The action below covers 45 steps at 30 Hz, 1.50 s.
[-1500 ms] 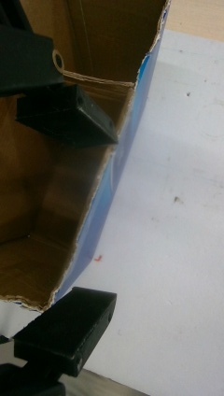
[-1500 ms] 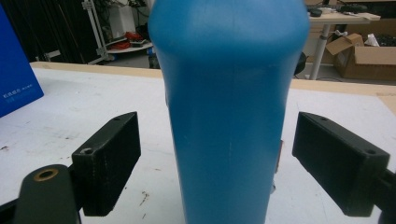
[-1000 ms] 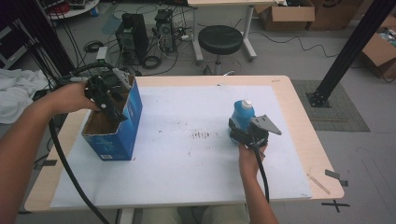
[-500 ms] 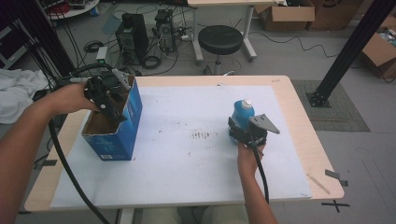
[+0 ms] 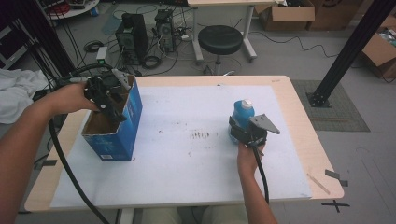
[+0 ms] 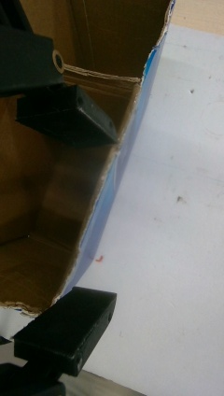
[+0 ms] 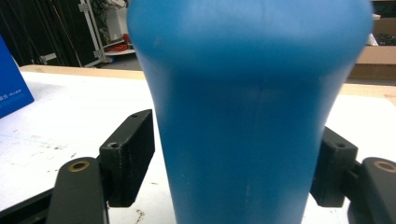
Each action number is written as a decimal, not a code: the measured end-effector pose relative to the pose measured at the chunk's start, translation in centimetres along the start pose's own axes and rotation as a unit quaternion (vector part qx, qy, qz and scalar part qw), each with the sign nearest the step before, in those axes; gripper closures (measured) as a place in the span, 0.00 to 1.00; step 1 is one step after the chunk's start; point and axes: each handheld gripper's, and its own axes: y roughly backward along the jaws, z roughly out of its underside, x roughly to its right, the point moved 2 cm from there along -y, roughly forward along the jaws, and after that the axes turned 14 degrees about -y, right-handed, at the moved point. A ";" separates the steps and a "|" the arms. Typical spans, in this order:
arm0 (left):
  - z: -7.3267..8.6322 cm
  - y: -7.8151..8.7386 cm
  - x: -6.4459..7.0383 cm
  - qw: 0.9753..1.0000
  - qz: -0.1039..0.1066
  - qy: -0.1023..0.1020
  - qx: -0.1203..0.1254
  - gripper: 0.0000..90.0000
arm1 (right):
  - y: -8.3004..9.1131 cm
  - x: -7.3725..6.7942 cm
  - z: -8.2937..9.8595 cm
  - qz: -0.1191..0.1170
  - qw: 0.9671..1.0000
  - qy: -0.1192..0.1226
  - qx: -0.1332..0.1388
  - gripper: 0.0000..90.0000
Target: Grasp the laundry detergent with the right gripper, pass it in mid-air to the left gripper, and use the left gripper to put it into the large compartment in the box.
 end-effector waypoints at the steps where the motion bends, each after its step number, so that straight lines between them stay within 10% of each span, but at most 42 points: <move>1: 0.0 0.0 0.0 1.000 0.000 0.000 0.000 0.24 | 0.0 0.0 0.0 0.000 1.000 0.000 0.000 0.31; 36: -0.2 0.1 0.1 1.000 -0.002 -0.003 0.001 0.24 | 0.1 0.1 -0.1 0.006 1.000 0.006 0.005 0.48; 45: -1.2 0.5 0.7 1.000 -0.006 -0.017 0.002 0.24 | 1.0 0.2 -1.1 -0.036 0.998 0.033 -0.028 0.48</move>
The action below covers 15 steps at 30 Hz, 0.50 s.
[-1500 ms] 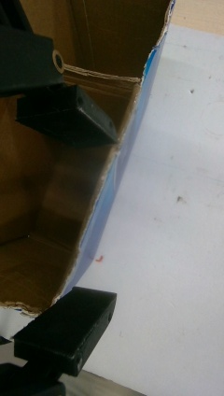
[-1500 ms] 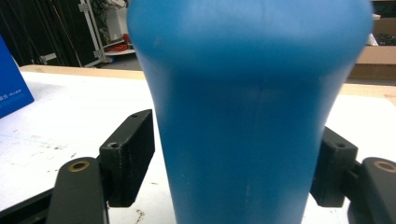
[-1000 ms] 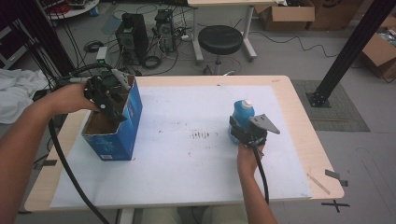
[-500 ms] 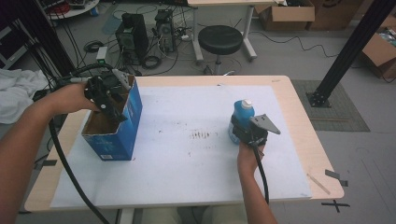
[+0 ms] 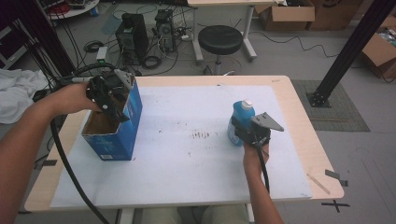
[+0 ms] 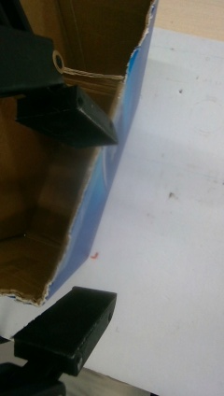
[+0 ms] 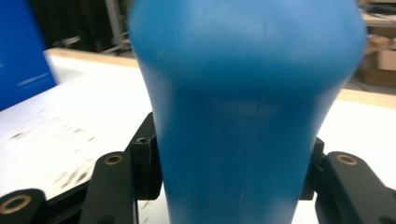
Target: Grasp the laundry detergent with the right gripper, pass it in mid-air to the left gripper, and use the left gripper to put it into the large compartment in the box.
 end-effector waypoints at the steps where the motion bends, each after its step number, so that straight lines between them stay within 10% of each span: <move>1: -0.2 0.1 0.0 1.000 -0.001 -0.003 -0.001 0.24 | 0.1 -0.1 -0.2 -0.013 1.000 0.007 -0.006 0.49; 15: -3.6 1.0 1.1 0.999 -0.009 -0.033 0.000 0.24 | 3.0 -0.1 -3.0 -0.169 0.983 0.036 -0.055 0.49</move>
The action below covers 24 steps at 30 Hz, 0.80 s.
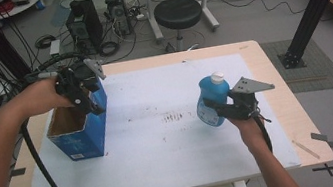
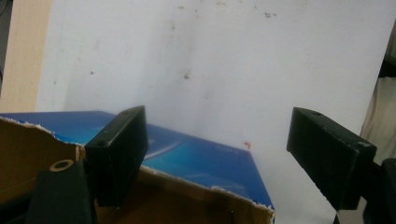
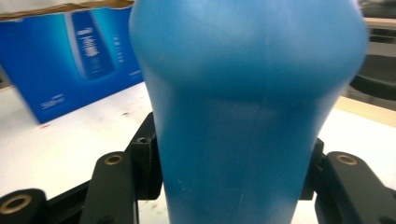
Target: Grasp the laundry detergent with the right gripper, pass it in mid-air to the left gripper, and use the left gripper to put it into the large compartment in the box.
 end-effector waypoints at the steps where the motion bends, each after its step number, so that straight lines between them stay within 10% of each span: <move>1: -0.2 0.0 0.1 1.000 0.000 -0.001 0.001 0.24 | 0.2 0.0 -0.1 -0.011 1.000 0.004 -0.004 0.49; 11: -2.0 0.1 0.7 1.000 0.001 -0.013 0.001 0.24 | 0.9 -0.1 -1.0 -0.073 0.996 0.029 -0.035 0.49; 24: -4.1 -0.2 1.6 1.000 0.005 -0.021 0.004 0.24 | 1.6 0.6 -1.8 -0.169 0.982 0.053 -0.062 0.49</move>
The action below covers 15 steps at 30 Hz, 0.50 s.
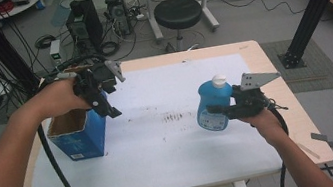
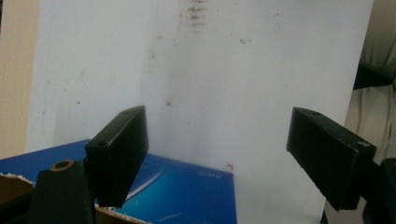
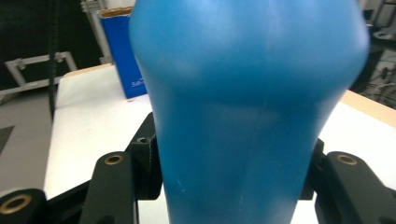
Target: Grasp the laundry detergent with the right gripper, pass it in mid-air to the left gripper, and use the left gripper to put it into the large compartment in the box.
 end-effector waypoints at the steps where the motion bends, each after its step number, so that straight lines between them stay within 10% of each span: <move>1: -0.4 0.0 0.2 1.000 -0.001 0.003 0.003 0.24 | 0.0 0.0 0.0 -0.006 1.000 0.001 -0.002 0.49; 15: -3.2 -0.2 2.0 1.000 0.001 -0.009 0.007 0.24 | -0.2 -1.2 -0.1 -0.088 0.995 0.037 -0.024 0.49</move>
